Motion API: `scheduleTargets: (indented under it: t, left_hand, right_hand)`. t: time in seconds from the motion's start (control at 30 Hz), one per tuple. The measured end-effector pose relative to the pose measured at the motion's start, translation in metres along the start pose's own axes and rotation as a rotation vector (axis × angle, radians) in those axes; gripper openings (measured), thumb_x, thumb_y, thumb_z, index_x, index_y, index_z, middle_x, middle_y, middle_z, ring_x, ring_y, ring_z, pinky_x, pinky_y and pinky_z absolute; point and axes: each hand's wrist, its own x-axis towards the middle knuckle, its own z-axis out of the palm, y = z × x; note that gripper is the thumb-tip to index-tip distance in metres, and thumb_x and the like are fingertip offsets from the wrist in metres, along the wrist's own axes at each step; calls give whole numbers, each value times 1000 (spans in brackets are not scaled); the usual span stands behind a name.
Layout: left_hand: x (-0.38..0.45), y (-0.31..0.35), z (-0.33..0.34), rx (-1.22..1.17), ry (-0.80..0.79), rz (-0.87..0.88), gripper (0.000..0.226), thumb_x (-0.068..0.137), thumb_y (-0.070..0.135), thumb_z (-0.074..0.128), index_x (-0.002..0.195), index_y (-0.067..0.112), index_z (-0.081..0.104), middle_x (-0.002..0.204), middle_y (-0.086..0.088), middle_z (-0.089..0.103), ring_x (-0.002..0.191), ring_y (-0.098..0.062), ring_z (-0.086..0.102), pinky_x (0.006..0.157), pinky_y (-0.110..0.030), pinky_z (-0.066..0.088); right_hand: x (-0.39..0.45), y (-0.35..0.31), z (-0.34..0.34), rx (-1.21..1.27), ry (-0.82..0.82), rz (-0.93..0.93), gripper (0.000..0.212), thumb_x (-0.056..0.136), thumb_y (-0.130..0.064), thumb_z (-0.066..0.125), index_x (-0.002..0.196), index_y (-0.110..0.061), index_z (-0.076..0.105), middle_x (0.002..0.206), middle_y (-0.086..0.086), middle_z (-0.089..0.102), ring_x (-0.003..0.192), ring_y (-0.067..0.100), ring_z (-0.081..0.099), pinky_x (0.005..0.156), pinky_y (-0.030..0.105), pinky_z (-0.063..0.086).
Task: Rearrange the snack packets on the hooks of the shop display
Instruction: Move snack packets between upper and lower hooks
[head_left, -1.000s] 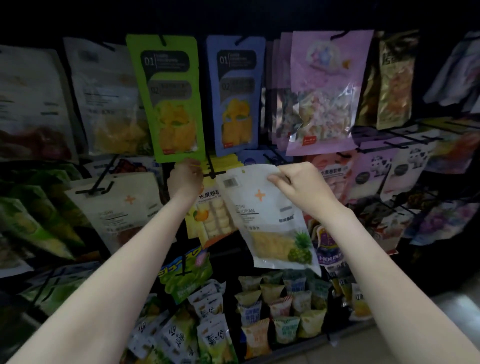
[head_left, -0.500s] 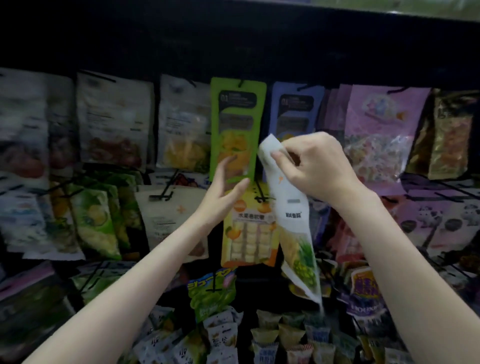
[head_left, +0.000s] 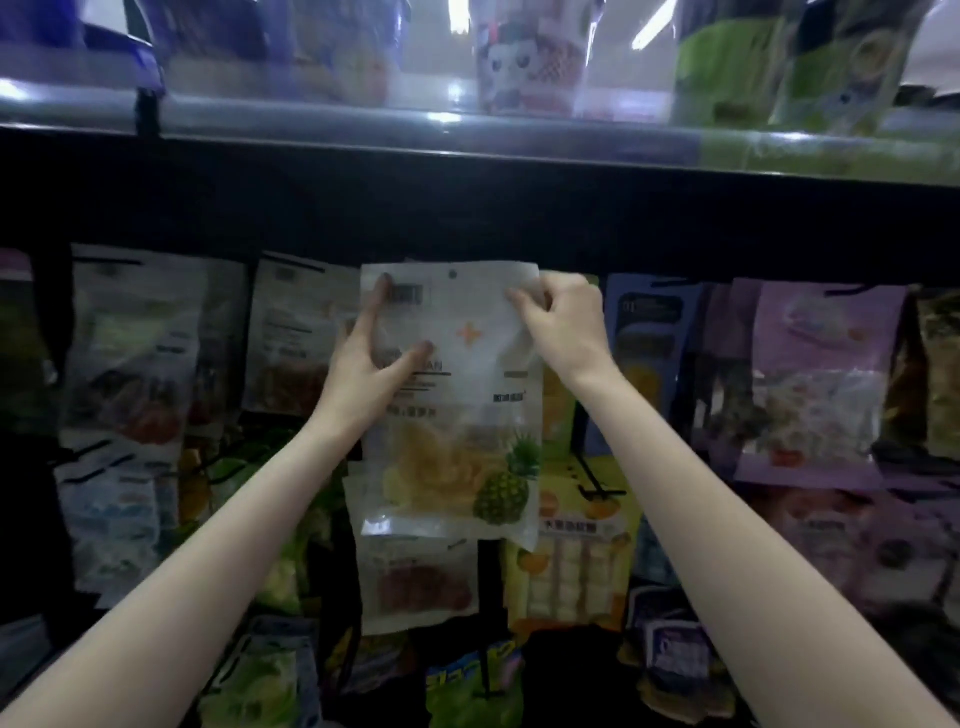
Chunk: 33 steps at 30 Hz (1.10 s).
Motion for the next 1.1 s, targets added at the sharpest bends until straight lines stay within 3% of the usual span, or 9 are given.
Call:
scheduleTargets:
  t: [0.1,0.2,0.33,0.43,0.57,0.73,0.83,0.9,1.1]
  left_hand:
    - [26,-8,-6,208,-63,52,73,87,37,58,147,34,15,150,-2,30,128,-12,36,96,-21,35]
    - [52,-14,-4,360,-118,72,76,87,44,57,146,40,9,151,-9,27,129,-29,40,91,-30,41]
    - [54,-12,6,651,-135,14,69,95,31,47,149,30,3,155,-13,-10,141,-39,2,104,-47,34]
    - [47,-24,15,793,-148,215,58,99,20,38,149,31,9,155,-7,-20,143,-33,-12,102,-46,37]
    - [42,-54,24,882,-421,338,58,99,25,34,148,35,3,156,3,-14,142,-22,-18,116,-44,8]
    - [26,-91,31,883,-542,462,54,100,31,29,144,38,0,152,9,-15,136,-19,-27,103,-31,-24]
    - [23,-101,43,895,-536,398,56,92,51,9,146,39,13,151,8,-15,137,-23,-24,112,-42,-15]
    - [24,-100,53,935,-556,270,50,97,48,13,147,39,9,151,10,-22,140,-22,-23,115,-45,-5]
    - [17,-112,42,620,-597,14,56,93,47,15,145,28,29,155,2,18,142,-19,16,112,-41,26]
  right_hand:
    - [10,6,18,60,57,132,36,94,-15,55,58,-18,50,52,9,45,49,23,41,44,22,23]
    - [20,16,29,28,99,229,37,95,-15,52,61,-25,43,55,-9,36,51,3,34,44,13,30]
    - [27,29,44,-26,118,271,41,95,-19,53,57,-21,37,52,-10,30,49,7,35,46,19,25]
    - [31,35,56,-137,159,285,43,96,-22,50,56,-26,35,48,-6,29,41,10,30,42,22,18]
    - [40,37,68,-258,126,297,27,98,-24,47,83,-7,62,59,4,52,47,16,46,42,26,26]
    - [31,35,73,-435,13,360,30,99,-22,42,127,-11,48,104,16,62,86,31,60,58,34,42]
    - [3,38,72,-384,-101,399,61,96,-10,48,147,-12,15,146,14,31,114,31,48,73,32,36]
    - [-18,45,72,-370,-103,382,76,91,-2,52,149,-14,5,150,12,14,118,35,44,84,38,47]
    - [-81,69,68,-262,-497,428,41,95,-4,45,135,-14,43,138,9,43,123,27,46,95,35,45]
